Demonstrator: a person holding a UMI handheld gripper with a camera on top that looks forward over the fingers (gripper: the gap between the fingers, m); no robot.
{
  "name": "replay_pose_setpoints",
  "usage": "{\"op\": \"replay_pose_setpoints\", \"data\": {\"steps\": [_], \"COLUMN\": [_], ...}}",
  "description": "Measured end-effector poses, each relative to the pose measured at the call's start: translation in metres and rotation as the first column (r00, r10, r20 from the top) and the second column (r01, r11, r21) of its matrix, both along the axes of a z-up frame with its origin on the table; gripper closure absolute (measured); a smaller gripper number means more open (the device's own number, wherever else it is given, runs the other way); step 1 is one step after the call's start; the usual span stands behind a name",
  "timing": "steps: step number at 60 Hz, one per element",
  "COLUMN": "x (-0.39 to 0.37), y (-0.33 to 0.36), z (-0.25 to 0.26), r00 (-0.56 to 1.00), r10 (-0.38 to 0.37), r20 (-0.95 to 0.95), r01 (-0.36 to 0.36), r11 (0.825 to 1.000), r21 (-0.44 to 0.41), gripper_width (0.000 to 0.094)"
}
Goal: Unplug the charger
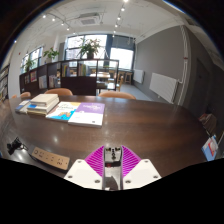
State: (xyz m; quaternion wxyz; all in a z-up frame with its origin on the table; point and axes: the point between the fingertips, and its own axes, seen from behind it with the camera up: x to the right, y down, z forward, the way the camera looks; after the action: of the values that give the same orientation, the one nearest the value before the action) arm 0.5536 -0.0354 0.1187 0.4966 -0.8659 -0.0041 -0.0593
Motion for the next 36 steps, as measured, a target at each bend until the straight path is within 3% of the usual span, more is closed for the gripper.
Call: {"op": "replay_pose_setpoints", "data": {"steps": [11, 19, 21, 24, 27, 36], "x": [-0.013, -0.015, -0.017, -0.018, -0.022, -0.042], "y": [-0.009, -0.018, -0.019, -0.021, -0.019, -0.032], "z": [-0.072, -0.100, -0.099, -0.094, -0.076, 0.016], "r00": [0.998, 0.998, 0.998, 0.998, 0.998, 0.999], "r10": [0.027, 0.022, 0.026, 0.023, 0.027, 0.029], "r20": [-0.065, -0.058, -0.062, -0.060, -0.061, -0.029], "r01": [-0.034, -0.031, -0.036, -0.033, -0.036, -0.029], "r11": [0.995, 0.986, 0.985, 0.985, 0.988, 0.999], "r21": [-0.098, -0.165, -0.171, -0.169, -0.148, -0.017], "gripper_width": [0.0733, 0.0663, 0.0597, 0.0461, 0.0394, 0.0305]}}
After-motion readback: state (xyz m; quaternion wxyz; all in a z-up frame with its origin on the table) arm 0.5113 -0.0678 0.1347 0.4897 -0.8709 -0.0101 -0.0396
